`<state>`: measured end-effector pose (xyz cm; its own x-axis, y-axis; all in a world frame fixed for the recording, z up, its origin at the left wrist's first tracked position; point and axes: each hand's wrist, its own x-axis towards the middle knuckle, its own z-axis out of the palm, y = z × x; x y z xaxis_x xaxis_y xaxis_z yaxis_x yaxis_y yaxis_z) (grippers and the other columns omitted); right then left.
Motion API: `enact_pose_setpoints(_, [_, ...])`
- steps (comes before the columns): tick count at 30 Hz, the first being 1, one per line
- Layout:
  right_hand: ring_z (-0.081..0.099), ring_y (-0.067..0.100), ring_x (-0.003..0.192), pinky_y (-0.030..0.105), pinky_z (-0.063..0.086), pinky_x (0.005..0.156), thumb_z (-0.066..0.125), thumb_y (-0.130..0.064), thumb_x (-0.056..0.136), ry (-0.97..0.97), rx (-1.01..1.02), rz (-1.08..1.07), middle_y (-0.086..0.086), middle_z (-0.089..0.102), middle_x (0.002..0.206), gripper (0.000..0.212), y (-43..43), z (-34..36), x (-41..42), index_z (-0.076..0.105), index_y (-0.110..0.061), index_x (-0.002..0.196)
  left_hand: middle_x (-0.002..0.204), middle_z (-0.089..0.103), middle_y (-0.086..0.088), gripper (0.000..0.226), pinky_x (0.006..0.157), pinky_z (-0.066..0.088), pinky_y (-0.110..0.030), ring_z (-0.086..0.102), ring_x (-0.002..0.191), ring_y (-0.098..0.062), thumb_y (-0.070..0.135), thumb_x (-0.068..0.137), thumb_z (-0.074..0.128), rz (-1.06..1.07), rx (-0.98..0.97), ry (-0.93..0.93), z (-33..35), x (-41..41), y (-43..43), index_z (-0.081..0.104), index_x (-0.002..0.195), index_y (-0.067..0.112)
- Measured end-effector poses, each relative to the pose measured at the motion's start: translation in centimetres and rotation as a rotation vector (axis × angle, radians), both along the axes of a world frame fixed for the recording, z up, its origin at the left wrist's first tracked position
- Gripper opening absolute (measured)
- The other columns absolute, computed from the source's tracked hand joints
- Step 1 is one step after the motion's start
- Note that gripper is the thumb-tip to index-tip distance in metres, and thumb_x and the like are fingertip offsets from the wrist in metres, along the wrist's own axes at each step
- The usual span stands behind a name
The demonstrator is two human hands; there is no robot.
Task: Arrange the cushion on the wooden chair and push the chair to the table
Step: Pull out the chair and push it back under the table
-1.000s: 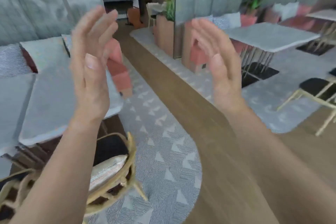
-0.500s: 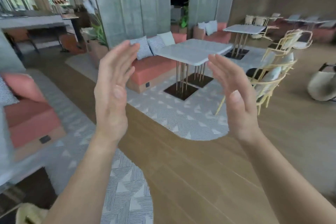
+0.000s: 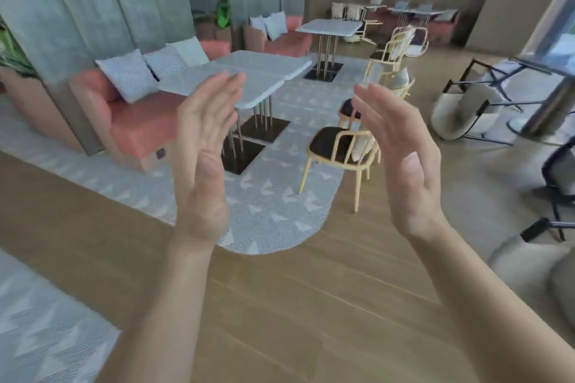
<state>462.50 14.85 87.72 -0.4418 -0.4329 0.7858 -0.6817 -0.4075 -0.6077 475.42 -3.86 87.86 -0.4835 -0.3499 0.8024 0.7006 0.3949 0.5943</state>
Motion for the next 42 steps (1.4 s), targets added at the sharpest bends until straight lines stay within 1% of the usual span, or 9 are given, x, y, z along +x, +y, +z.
enact_pose_setpoints(5, [0.043,0.049,0.145,0.058,0.036,0.121,0.045,-0.069,0.099,0.009,0.002,-0.087,0.033,0.043,0.152,0.095,2.5,-0.9,-10.3,0.032,0.011,0.149,0.157,0.052,-0.004,0.075,0.122,0.035,-0.046,0.045,0.152,-0.033,0.083,0.095,0.044,-0.101,-0.053,0.0,0.1,-12.2,1.2,0.043,0.149,0.03])
enact_pose_setpoints(10, [0.042,0.048,0.145,0.062,0.035,0.12,0.044,-0.067,0.101,0.032,-0.005,-0.124,0.036,0.042,0.151,0.096,4.4,-2.8,-21.9,0.032,0.017,0.147,0.158,0.051,-0.006,0.077,0.121,0.036,-0.046,0.045,0.152,-0.033,0.082,0.095,0.043,-0.141,-0.067,-0.017,-1.4,-24.5,3.2,0.042,0.149,0.028])
enact_pose_setpoints(13, [0.042,0.048,0.145,0.06,0.036,0.12,0.043,-0.067,0.101,0.052,-0.007,-0.115,0.034,0.042,0.151,0.093,5.9,-2.9,-29.5,0.031,0.012,0.148,0.158,0.051,-0.006,0.078,0.123,0.036,-0.048,0.045,0.152,-0.033,0.083,0.094,0.043,-0.135,-0.076,-0.009,-1.7,-31.7,5.1,0.043,0.149,0.028])
enact_pose_setpoints(16, [0.042,0.047,0.146,0.059,0.036,0.12,0.043,-0.068,0.1,0.051,0.004,-0.086,0.034,0.041,0.152,0.095,7.1,-2.0,-36.3,0.03,0.013,0.149,0.158,0.052,-0.006,0.077,0.123,0.036,-0.048,0.046,0.151,-0.034,0.083,0.095,0.043,-0.103,-0.059,0.008,-1.3,-37.9,6.8,0.044,0.149,0.028])
enact_pose_setpoints(22, [0.044,0.045,0.146,0.051,0.037,0.12,0.042,-0.071,0.099,0.049,0.025,0.0,0.032,0.042,0.153,0.092,7.0,-0.4,-48.2,0.031,0.006,0.149,0.159,0.051,-0.006,0.074,0.124,0.034,-0.051,0.045,0.152,-0.032,0.082,0.096,0.042,-0.034,-0.03,-0.015,-0.4,-48.2,7.3,0.044,0.15,0.031])
enact_pose_setpoints(27, [0.043,0.047,0.145,0.055,0.036,0.121,0.043,-0.07,0.099,0.028,0.023,0.04,0.034,0.041,0.152,0.093,6.0,-2.0,-58.3,0.031,0.007,0.149,0.159,0.052,-0.006,0.075,0.122,0.035,-0.047,0.045,0.152,-0.033,0.082,0.096,0.043,-0.004,0.0,-0.024,-1.9,-57.2,6.9,0.044,0.15,0.029])
enact_pose_setpoints(32, [0.044,0.049,0.144,0.054,0.038,0.118,0.044,-0.069,0.1,0.013,0.038,0.044,0.034,0.043,0.15,0.095,5.4,-3.4,-69.3,0.031,0.011,0.148,0.156,0.054,-0.005,0.074,0.121,0.036,-0.045,0.046,0.151,-0.032,0.082,0.095,0.043,0.016,0.046,-0.012,-4.1,-68.3,6.8,0.045,0.149,0.03])
enact_pose_setpoints(37, [0.043,0.049,0.144,0.057,0.038,0.118,0.044,-0.067,0.101,0.044,0.063,0.037,0.036,0.042,0.15,0.092,6.3,-2.9,-79.2,0.031,0.012,0.147,0.155,0.05,-0.011,0.076,0.122,0.036,-0.049,0.047,0.15,-0.035,0.08,0.097,0.042,0.0,0.071,-0.044,-4.3,-78.9,8.1,0.042,0.148,0.023])
enact_pose_setpoints(42, [0.043,0.05,0.144,0.058,0.038,0.118,0.044,-0.067,0.101,0.016,0.026,0.046,0.038,0.042,0.149,0.095,7.6,-3.6,-89.4,0.03,0.016,0.147,0.157,0.051,-0.014,0.075,0.124,0.034,-0.056,0.045,0.15,-0.039,0.08,0.096,0.044,-0.025,0.074,-0.071,-4.5,-89.3,9.0,0.045,0.148,0.026])
